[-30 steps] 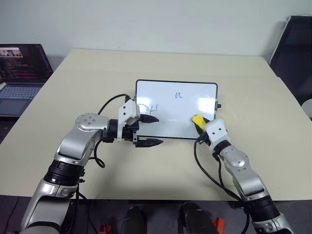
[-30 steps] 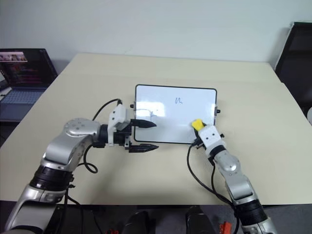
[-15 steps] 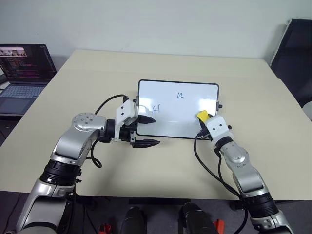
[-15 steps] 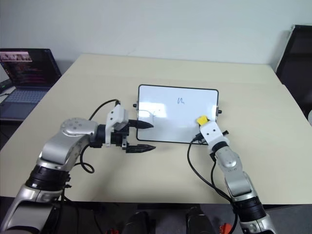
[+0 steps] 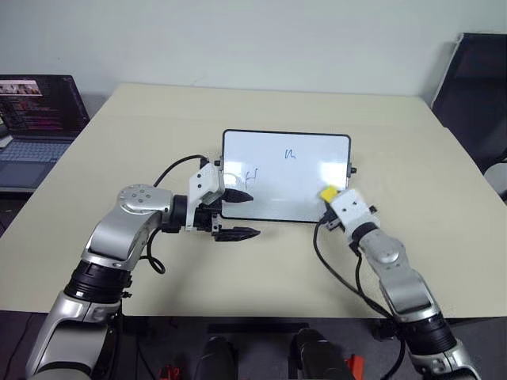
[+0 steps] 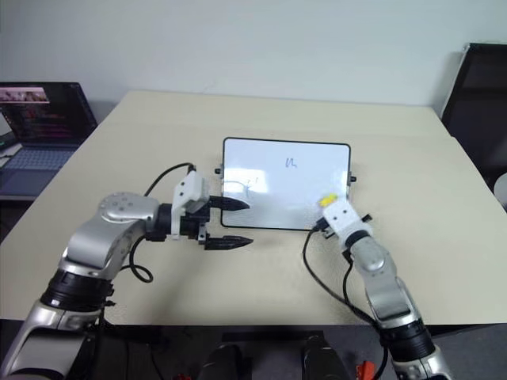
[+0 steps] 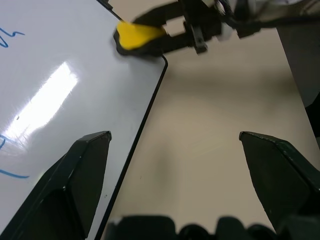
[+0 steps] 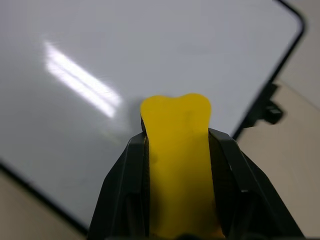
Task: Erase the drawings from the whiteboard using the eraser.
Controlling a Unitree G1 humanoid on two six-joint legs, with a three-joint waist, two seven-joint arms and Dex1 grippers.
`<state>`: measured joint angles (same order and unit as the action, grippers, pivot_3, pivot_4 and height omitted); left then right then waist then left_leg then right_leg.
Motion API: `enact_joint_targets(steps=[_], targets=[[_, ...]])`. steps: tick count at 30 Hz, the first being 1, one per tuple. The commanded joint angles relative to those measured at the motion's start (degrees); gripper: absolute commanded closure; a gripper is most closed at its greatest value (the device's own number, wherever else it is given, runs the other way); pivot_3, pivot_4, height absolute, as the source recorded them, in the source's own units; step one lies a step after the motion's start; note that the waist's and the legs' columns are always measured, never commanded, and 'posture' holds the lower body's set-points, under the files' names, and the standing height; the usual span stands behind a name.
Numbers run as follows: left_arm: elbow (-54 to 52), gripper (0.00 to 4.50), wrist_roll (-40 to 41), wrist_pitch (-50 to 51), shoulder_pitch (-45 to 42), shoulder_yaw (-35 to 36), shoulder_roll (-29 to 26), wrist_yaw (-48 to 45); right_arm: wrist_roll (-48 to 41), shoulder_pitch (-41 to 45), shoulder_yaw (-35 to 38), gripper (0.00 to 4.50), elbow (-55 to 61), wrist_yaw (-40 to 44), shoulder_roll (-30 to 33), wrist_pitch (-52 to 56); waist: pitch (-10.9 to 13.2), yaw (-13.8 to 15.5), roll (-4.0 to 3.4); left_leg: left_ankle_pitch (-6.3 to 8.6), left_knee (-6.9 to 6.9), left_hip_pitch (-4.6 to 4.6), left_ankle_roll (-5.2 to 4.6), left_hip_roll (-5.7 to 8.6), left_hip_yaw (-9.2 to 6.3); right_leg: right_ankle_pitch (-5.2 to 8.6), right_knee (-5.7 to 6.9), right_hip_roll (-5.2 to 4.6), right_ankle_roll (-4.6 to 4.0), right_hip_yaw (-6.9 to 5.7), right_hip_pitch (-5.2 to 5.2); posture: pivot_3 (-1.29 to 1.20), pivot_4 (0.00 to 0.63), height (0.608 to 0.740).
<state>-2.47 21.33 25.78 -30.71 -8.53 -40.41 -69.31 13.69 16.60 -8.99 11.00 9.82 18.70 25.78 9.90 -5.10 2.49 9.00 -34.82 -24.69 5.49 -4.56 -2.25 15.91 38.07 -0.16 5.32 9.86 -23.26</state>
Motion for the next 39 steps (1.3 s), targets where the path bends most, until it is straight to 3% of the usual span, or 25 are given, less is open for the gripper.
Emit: enact_joint_targets(steps=[1, 9, 13, 17, 25, 32, 39], targets=[[-1.8, 0.0, 0.4, -1.0, -0.2, 1.6, -0.5, -0.1, 1.2, 0.6, 0.5, 3.25, -0.5, -0.2, -0.1, 2.3, 0.0, 0.0, 0.0, 0.0, 0.0, 0.0, -0.01, 0.0, 0.0, 0.0, 0.02, 0.0, 0.0, -0.01, 0.01, 0.0, 0.15, 0.74], [-1.4, 0.0, 0.3, -1.2, -0.4, 1.7, -0.3, 0.1, 0.6, -3.7, -5.8, 3.25, 5.4, 12.4, 5.5, 10.4, 0.0, 0.0, 0.02, 0.01, 0.15, -0.02, 0.0, -0.02, 0.0, 0.0, 0.05, 0.02, 0.0, -0.03, 0.06, 0.0, 0.15, 0.74], [-1.2, 0.0, 0.3, -1.5, -0.3, 1.7, -0.2, 0.1, 2.0, -3.2, -7.1, 3.25, 6.9, 13.5, 6.4, 11.8, 0.0, -0.1, 0.02, 0.0, 0.15, -0.02, 0.0, -0.03, 0.0, 0.0, 0.03, 0.03, 0.0, -0.02, 0.05, 0.0, 0.15, 0.74], [-1.0, 0.0, 0.2, -2.1, 0.3, 1.7, -0.3, 0.1, 2.9, -1.9, -6.3, 3.25, 7.2, 12.6, 6.5, 11.9, 0.0, -0.1, 0.02, 0.0, 0.08, -0.02, -0.01, -0.02, 0.0, 0.0, -0.03, 0.02, 0.0, 0.0, -0.06, 0.0, 0.15, 0.74], [-3.1, 0.0, 2.3, 0.3, 2.5, 6.0, 0.4, 4.9, -4.6, -5.9, 2.3, 3.25, 19.7, 17.2, 7.0, 17.1, 0.0, 0.3, -0.02, 0.02, 0.23, -0.17, 0.01, -0.01, 0.0, 0.01, -0.02, 0.0, 0.02, -0.02, -0.07, 0.0, 0.15, 0.74], [-3.8, 0.0, 2.4, 0.3, 2.0, 7.3, 1.3, 8.1, -4.6, -2.6, 4.2, 3.25, 18.2, 14.0, 6.3, 12.6, 0.0, 0.2, -0.05, 0.03, 0.86, -0.18, 0.03, -0.01, 0.0, 0.16, -0.07, 0.03, 0.04, -0.07, -0.28, 0.0, 0.15, 0.74], [-5.1, 0.0, 3.8, 2.6, -2.6, 11.2, 4.8, 16.4, -12.9, -2.6, 6.1, 3.25, 22.7, 19.3, 5.4, 8.2, 0.1, 0.3, -0.04, 0.03, 0.85, -0.19, 0.03, -0.01, 0.0, 0.16, -0.08, 0.03, 0.06, -0.07, -0.25, 0.0, 0.15, 0.74]])
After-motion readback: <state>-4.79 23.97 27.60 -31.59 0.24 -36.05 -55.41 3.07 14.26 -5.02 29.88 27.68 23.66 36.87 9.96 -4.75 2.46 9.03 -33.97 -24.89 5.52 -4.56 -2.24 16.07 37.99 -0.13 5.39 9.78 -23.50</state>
